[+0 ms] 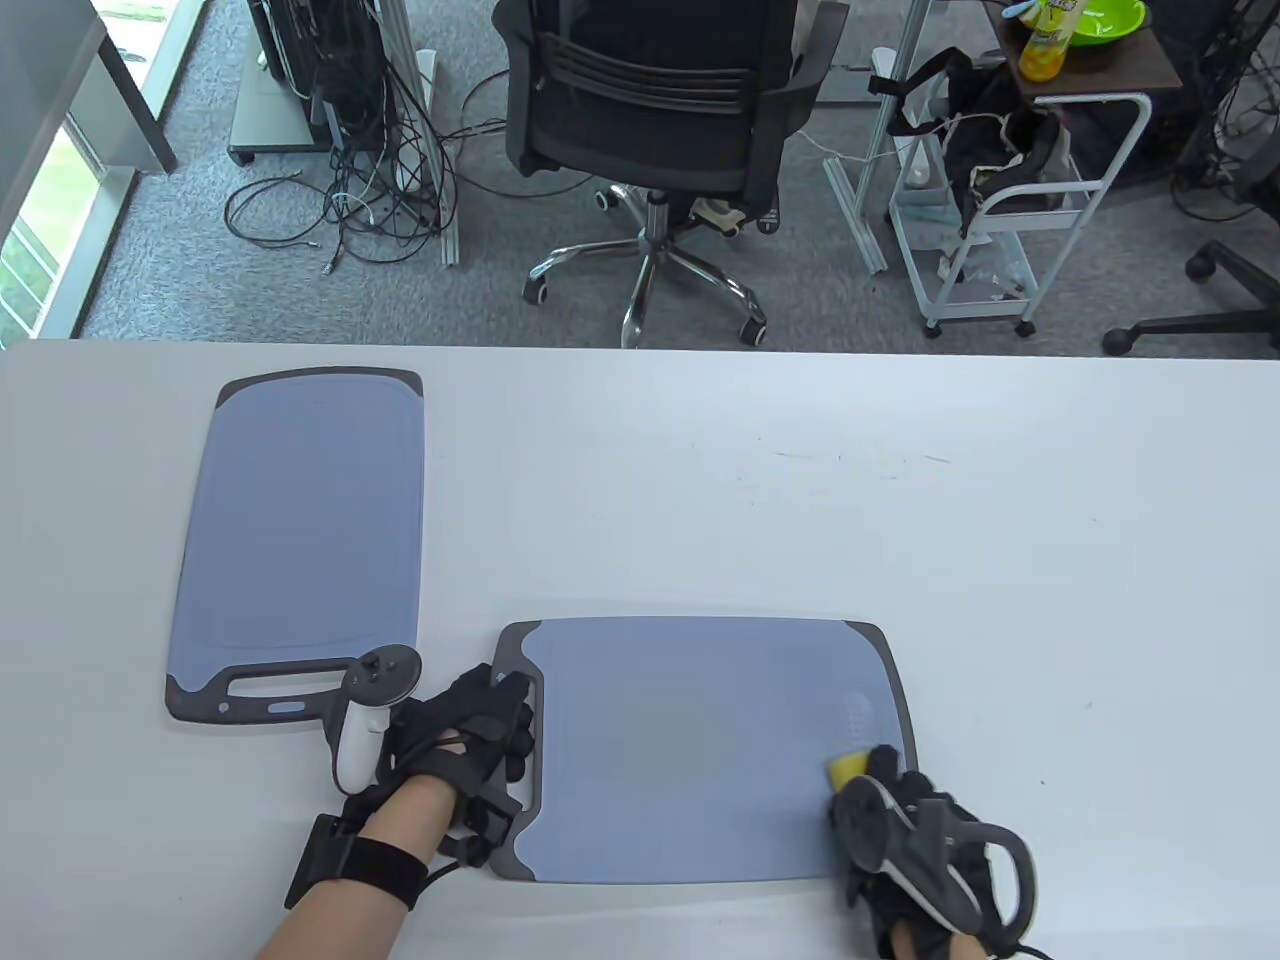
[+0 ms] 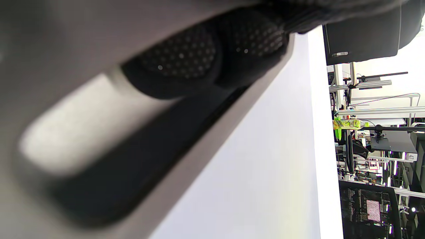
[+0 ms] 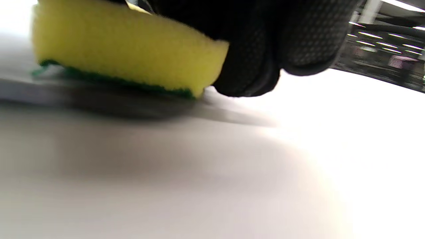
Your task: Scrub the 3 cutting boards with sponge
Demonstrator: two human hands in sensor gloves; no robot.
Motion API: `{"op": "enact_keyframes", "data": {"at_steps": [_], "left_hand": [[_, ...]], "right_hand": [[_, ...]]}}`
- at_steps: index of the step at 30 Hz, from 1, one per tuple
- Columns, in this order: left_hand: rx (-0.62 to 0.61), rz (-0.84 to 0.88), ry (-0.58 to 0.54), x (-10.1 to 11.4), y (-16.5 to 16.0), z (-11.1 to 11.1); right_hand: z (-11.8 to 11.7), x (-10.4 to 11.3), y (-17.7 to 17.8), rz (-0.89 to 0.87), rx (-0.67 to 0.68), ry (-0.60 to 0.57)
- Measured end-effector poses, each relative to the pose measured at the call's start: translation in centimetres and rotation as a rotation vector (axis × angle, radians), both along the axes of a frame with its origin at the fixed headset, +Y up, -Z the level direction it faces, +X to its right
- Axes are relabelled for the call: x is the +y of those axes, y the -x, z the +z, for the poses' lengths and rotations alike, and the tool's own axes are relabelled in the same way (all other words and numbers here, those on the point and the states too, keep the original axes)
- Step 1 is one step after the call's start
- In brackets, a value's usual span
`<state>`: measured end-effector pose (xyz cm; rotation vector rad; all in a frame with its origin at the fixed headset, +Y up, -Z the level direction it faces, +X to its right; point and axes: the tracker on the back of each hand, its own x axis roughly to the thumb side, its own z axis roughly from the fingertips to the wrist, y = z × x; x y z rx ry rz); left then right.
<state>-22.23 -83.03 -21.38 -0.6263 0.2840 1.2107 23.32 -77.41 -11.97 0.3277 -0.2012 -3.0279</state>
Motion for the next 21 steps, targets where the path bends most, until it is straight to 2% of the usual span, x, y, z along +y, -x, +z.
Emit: {"op": "enact_keyframes", "data": {"at_steps": [2,3,5,6,7,9,10,12,14,16,18,21], "left_hand": [[0.0,-0.008,-0.004,0.0,0.0,0.0],[0.001,-0.011,-0.005,-0.1,0.0,0.0],[0.001,-0.009,-0.004,-0.1,0.0,0.0],[0.001,-0.008,-0.004,-0.1,0.0,0.0],[0.002,-0.009,-0.004,-0.1,0.0,0.0],[0.002,-0.004,-0.002,-0.1,0.0,0.0],[0.003,-0.004,-0.001,-0.1,0.0,0.0],[0.0,0.011,0.004,-0.1,0.0,0.0],[0.0,0.017,0.007,-0.1,0.1,0.0],[0.001,0.016,0.006,-0.1,0.0,0.0],[0.0,0.019,0.009,-0.1,0.0,0.0],[0.0,0.019,0.01,-0.1,0.0,0.0]], "right_hand": [[0.0,-0.2,-0.7,-0.064,-0.031,0.04],[-0.2,0.0,0.4,-0.062,-0.016,0.025],[-0.6,0.5,3.4,0.042,0.145,-0.002],[-1.0,0.5,5.7,-0.024,0.294,0.005],[-0.9,0.7,8.4,-0.063,0.322,-0.034],[-0.8,0.9,15.0,-0.14,0.534,-0.049],[-0.6,1.0,17.1,-0.147,0.583,-0.055],[0.1,1.2,23.5,-0.127,0.756,-0.033],[0.6,1.4,26.7,-0.107,0.834,-0.035],[0.6,1.5,26.9,-0.049,0.824,-0.027],[0.3,1.4,24.8,-0.028,0.781,-0.025],[-0.3,0.8,17.8,0.022,0.618,-0.035]]}}
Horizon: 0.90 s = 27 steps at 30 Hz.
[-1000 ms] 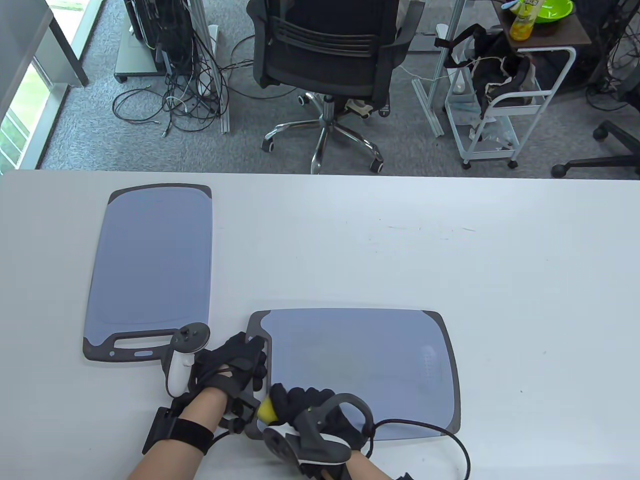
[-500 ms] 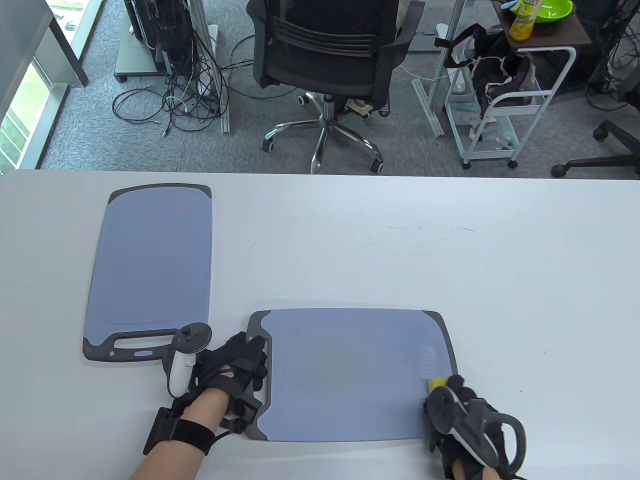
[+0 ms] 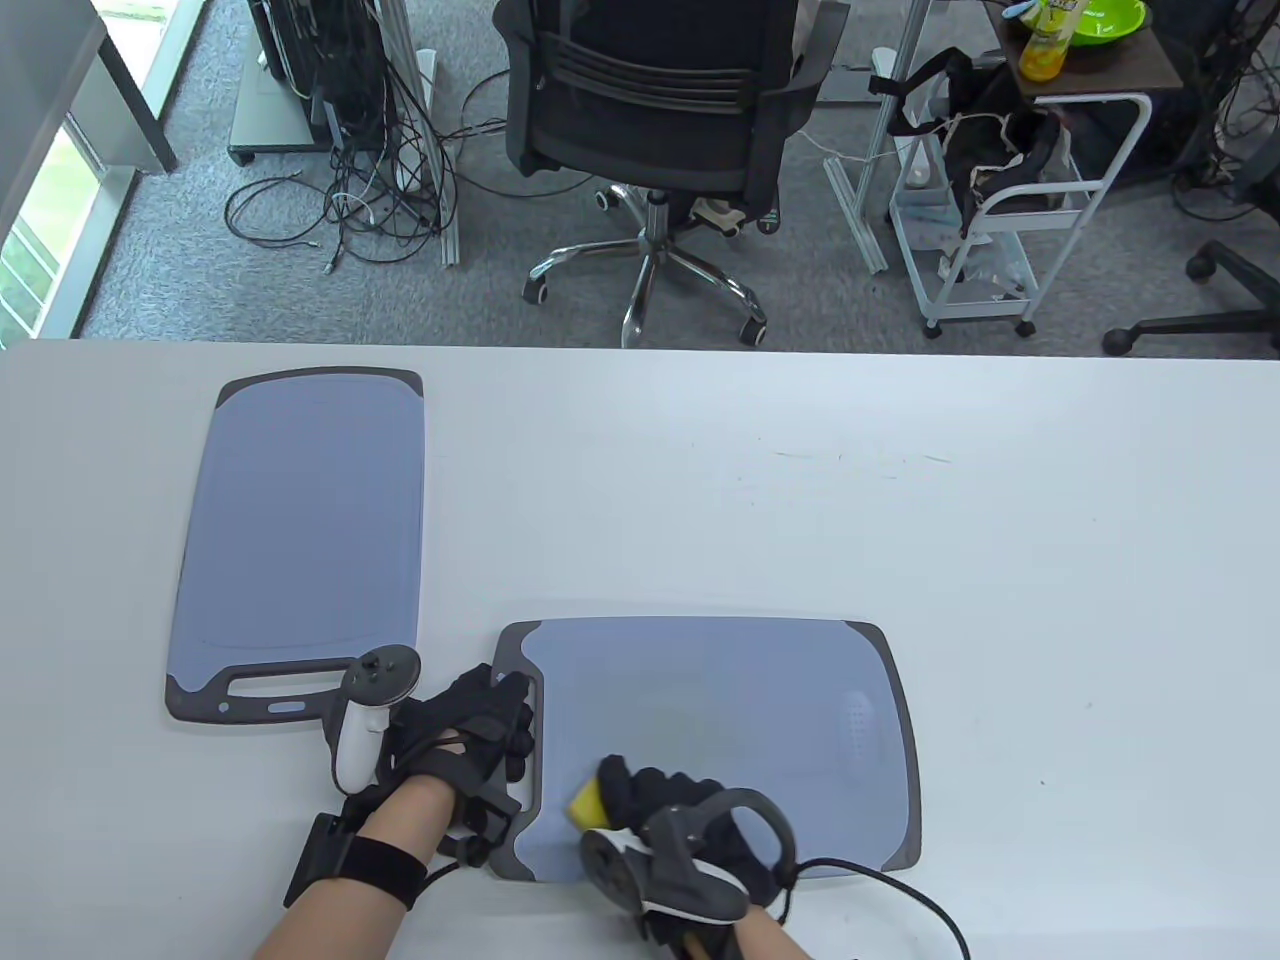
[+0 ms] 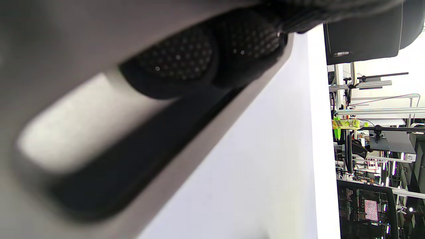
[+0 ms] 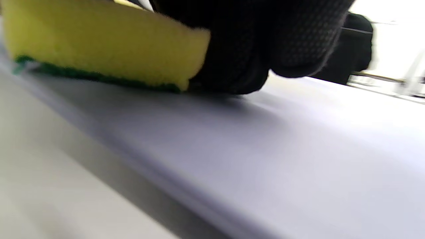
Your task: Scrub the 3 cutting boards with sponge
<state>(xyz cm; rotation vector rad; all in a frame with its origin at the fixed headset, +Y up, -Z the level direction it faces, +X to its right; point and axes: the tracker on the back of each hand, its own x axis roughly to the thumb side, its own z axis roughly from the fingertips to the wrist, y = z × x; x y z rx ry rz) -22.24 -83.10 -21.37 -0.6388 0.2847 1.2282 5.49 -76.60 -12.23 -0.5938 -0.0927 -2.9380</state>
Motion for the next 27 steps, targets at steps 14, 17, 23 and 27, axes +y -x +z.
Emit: {"op": "enact_keyframes", "data": {"at_steps": [14,17,23,27], "left_hand": [[0.016,0.0,-0.005,-0.1,0.1,0.1],[0.017,-0.002,-0.006,-0.2,0.1,0.1],[0.035,0.019,0.006,-0.2,0.3,0.1],[0.053,0.033,0.017,-0.3,0.5,0.0]], "right_hand": [[0.0,-0.6,-12.6,0.072,-0.278,0.023],[0.0,-0.3,-4.4,-0.061,-0.106,0.003],[1.5,0.4,9.3,-0.092,0.234,-0.004],[1.6,0.3,9.6,0.007,0.269,-0.086]]}}
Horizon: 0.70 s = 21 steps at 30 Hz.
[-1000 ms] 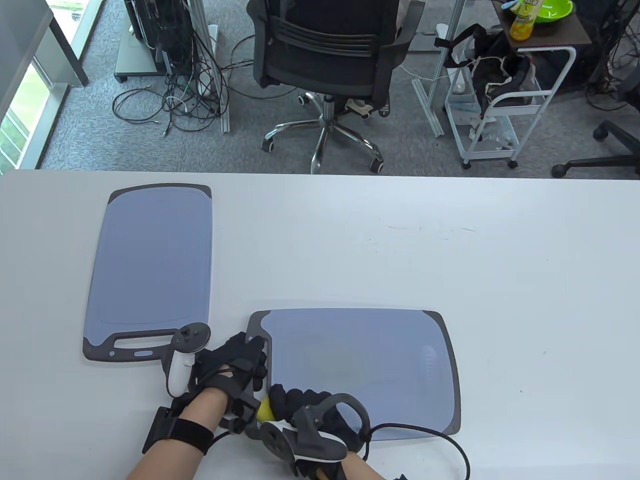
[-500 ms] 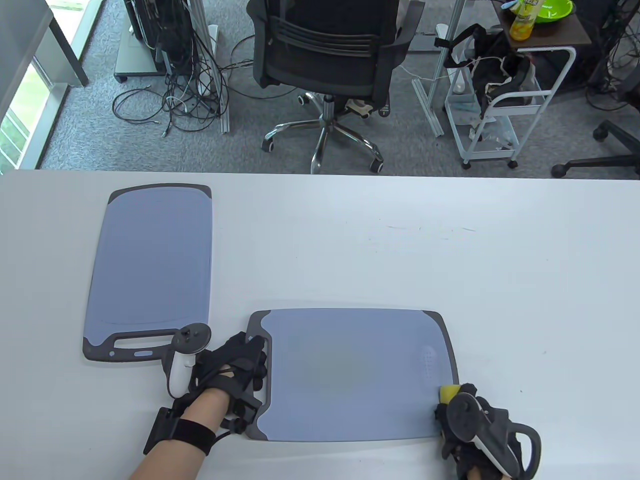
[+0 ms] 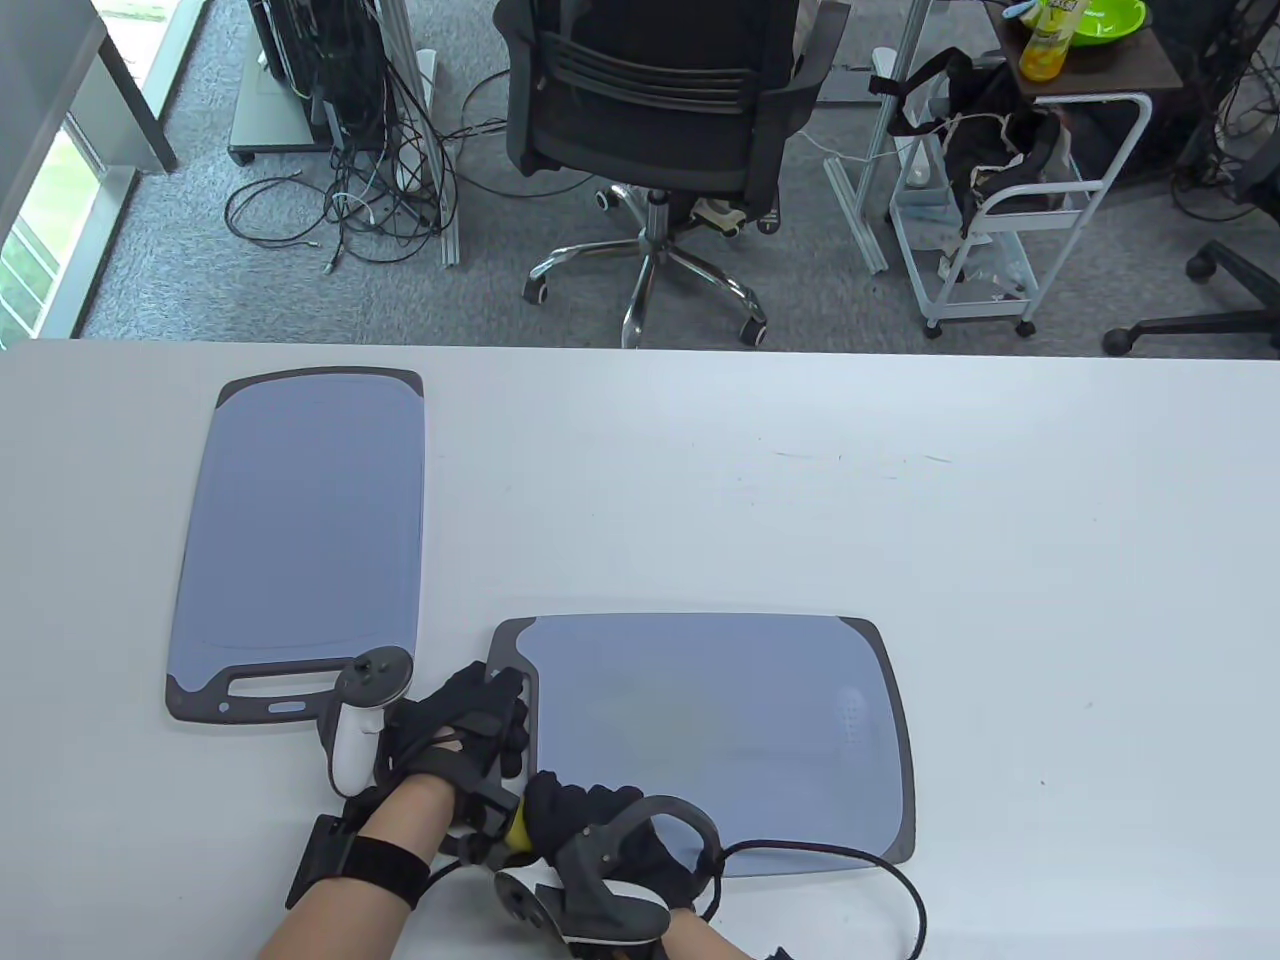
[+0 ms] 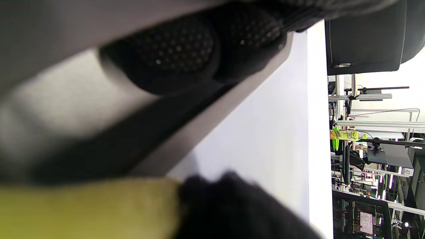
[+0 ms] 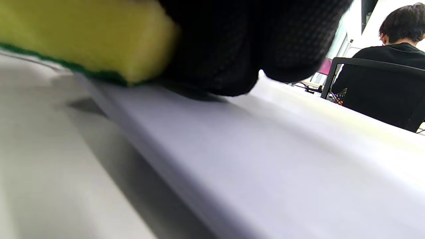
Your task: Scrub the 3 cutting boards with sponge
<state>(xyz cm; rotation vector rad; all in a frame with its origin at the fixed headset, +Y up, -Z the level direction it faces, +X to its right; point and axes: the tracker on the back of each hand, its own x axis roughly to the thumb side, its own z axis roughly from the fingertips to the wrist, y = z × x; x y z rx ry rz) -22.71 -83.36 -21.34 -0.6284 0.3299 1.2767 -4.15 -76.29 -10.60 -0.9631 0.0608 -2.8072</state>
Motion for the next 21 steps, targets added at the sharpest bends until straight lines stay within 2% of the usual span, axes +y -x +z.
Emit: {"op": "enact_keyframes", "data": {"at_steps": [3,7,13,17,21], "left_hand": [[0.003,0.0,0.001,0.1,0.0,0.0],[0.004,-0.003,-0.001,0.1,0.1,0.0],[0.0,0.007,-0.004,0.1,0.1,0.0],[0.014,0.017,0.01,0.0,0.2,0.0],[0.024,0.059,0.052,-0.2,0.6,-0.1]], "right_hand": [[-0.7,-0.3,-3.7,-0.014,-0.098,0.051],[-1.6,-0.8,-12.9,-0.013,-0.296,0.068],[-1.3,-1.5,-26.4,0.013,-0.61,0.108],[-0.8,-1.8,-31.9,-0.083,-0.761,0.15],[-0.9,-1.7,-33.7,-0.148,-0.843,0.114]]}}
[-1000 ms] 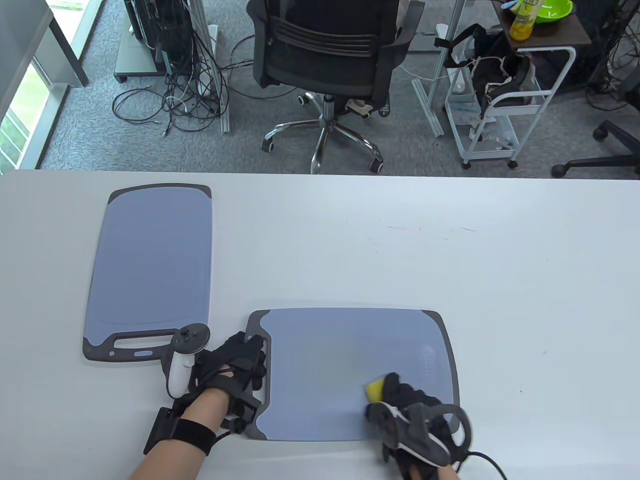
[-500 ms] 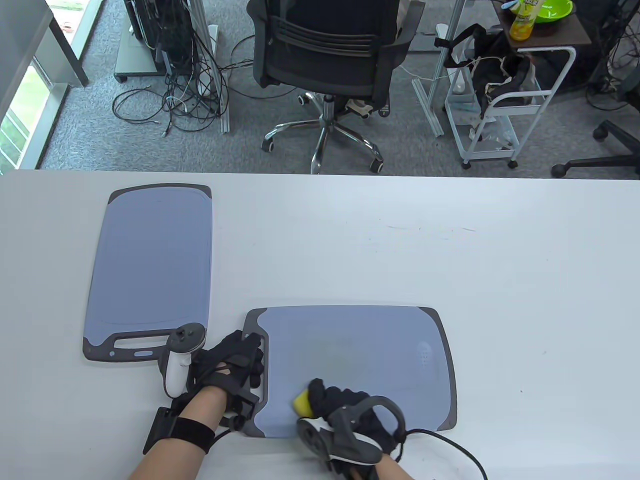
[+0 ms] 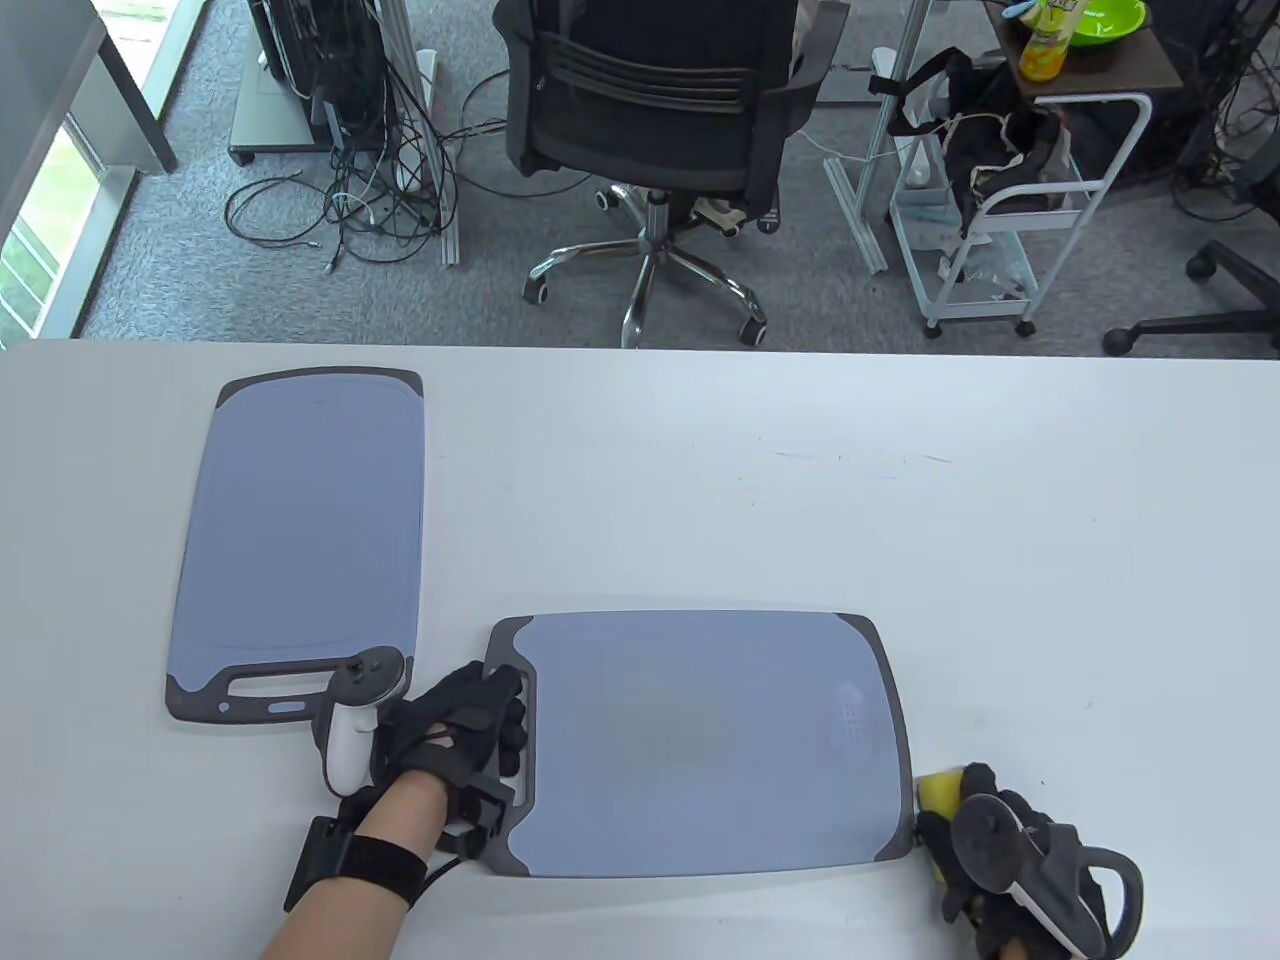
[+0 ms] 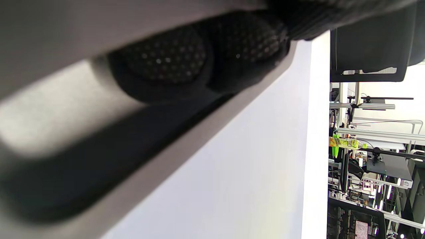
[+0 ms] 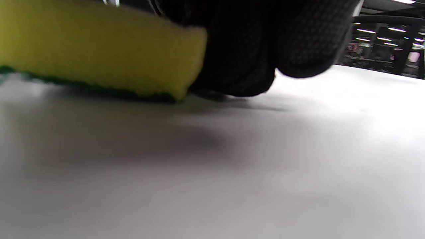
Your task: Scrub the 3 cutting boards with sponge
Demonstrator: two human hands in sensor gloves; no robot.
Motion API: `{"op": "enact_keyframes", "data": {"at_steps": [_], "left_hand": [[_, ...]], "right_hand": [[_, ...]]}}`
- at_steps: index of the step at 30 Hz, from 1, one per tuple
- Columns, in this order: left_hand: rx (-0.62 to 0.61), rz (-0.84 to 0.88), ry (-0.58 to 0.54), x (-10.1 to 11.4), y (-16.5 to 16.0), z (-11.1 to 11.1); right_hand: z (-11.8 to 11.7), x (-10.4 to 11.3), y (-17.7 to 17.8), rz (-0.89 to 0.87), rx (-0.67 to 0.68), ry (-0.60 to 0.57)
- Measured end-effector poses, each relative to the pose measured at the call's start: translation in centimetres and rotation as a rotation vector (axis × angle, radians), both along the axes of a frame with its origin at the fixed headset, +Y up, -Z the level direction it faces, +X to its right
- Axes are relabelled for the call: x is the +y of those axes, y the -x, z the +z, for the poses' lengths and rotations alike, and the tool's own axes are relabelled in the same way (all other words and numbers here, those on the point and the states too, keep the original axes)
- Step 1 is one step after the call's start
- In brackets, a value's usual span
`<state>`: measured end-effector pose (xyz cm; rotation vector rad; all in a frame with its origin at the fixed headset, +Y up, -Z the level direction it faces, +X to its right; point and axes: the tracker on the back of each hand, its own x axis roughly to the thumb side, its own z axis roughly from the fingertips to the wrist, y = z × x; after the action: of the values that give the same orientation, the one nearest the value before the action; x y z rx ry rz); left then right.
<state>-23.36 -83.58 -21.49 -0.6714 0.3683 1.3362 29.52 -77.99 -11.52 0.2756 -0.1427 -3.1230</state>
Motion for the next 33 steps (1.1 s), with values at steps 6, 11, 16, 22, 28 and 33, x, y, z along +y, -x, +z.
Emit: {"op": "enact_keyframes", "data": {"at_steps": [6,11,16,22,28,33], "left_hand": [[-0.119,0.119,-0.212,2.1,1.4,-0.8],[-0.111,-0.11,-0.991,11.3,2.9,0.9],[-0.315,-0.357,-1.191,14.9,3.5,3.8],[-0.618,-0.579,-1.107,11.9,0.9,4.7],[-0.755,-0.948,-1.32,9.8,-3.2,6.3],[-0.848,-1.163,-1.374,7.6,-5.0,6.6]], "right_hand": [[0.1,0.6,-0.9,-0.04,-0.055,-0.091],[0.4,0.9,-1.7,-0.086,-0.094,-0.136],[0.6,1.2,-2.4,-0.123,-0.121,-0.166],[0.9,1.4,-2.9,-0.188,-0.151,-0.185],[1.2,1.6,-3.2,-0.195,-0.161,-0.209],[1.3,1.6,-3.4,-0.194,-0.171,-0.213]]}}
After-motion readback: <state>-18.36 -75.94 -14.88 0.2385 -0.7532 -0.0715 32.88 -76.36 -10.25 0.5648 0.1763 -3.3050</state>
